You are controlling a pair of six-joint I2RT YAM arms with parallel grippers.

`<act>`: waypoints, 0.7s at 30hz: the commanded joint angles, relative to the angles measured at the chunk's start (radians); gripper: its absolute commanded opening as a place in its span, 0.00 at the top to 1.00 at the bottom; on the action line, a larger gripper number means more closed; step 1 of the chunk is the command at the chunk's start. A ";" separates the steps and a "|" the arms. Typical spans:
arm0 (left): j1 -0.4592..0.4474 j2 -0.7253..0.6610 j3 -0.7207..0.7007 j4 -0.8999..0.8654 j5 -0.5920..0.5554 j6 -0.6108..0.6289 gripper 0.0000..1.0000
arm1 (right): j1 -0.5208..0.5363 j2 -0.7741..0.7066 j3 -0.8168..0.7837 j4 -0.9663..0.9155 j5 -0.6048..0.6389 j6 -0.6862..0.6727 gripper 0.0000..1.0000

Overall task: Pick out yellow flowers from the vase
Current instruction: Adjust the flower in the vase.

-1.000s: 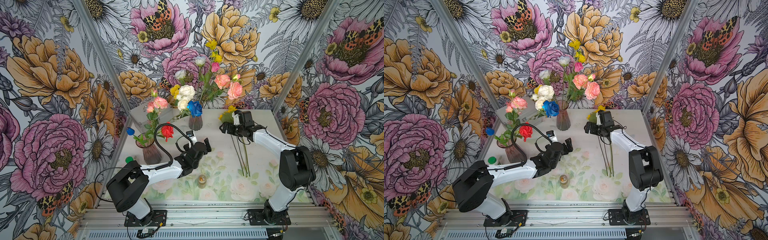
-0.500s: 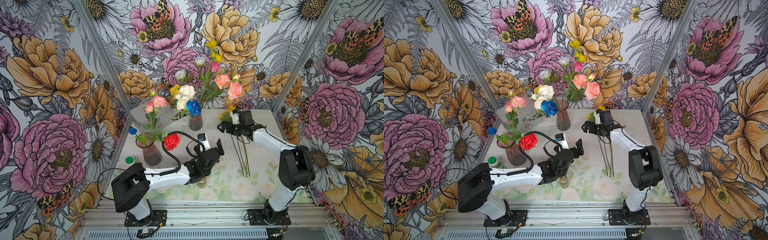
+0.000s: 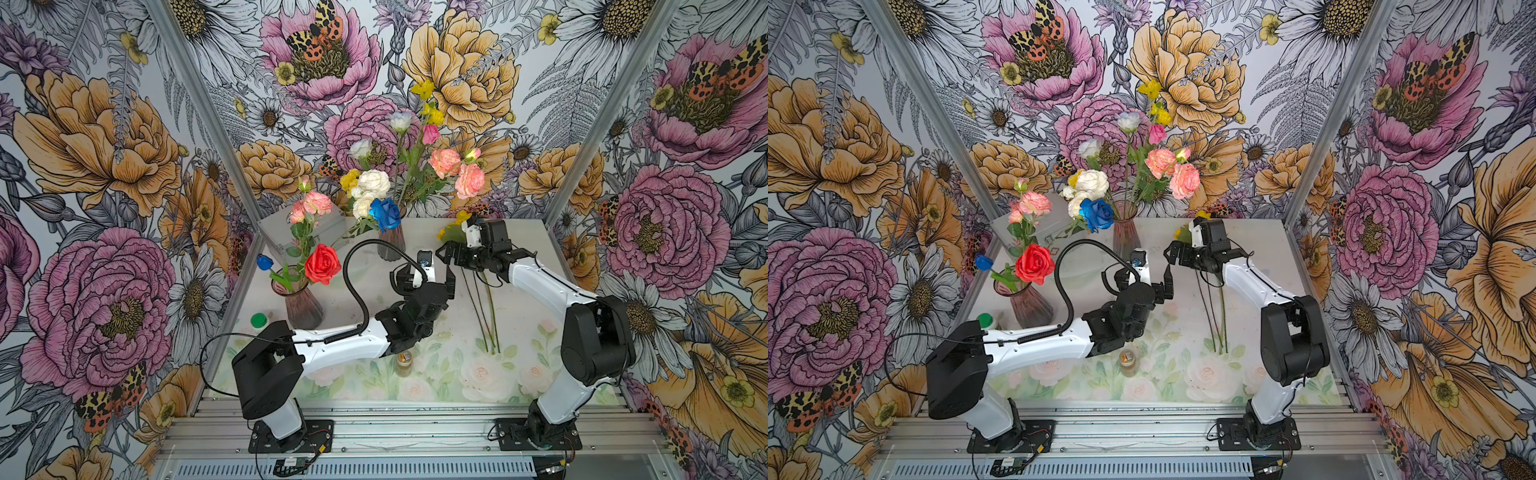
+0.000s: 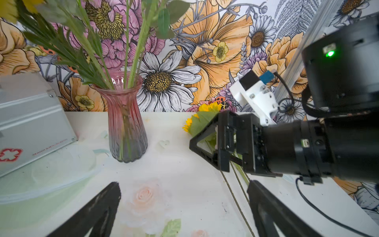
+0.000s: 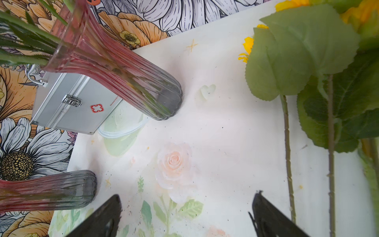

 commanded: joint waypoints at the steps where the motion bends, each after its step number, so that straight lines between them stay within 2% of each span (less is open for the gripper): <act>1: 0.002 -0.040 0.034 -0.018 -0.047 0.081 0.01 | -0.006 -0.011 0.000 0.004 -0.011 -0.013 0.00; 4: -0.013 -0.019 0.033 -0.025 -0.042 0.054 0.01 | -0.007 -0.003 0.003 0.004 -0.012 -0.011 0.00; 13: -0.007 0.062 0.007 -0.065 0.109 -0.247 0.01 | -0.006 -0.001 0.014 0.003 -0.038 -0.024 0.00; 17: -0.019 0.094 0.016 -0.079 0.102 -0.282 0.01 | -0.007 -0.003 0.018 0.006 -0.050 -0.035 0.00; 21: -0.035 0.104 0.020 -0.099 0.046 -0.240 0.01 | -0.001 -0.020 0.015 0.014 -0.053 -0.053 0.00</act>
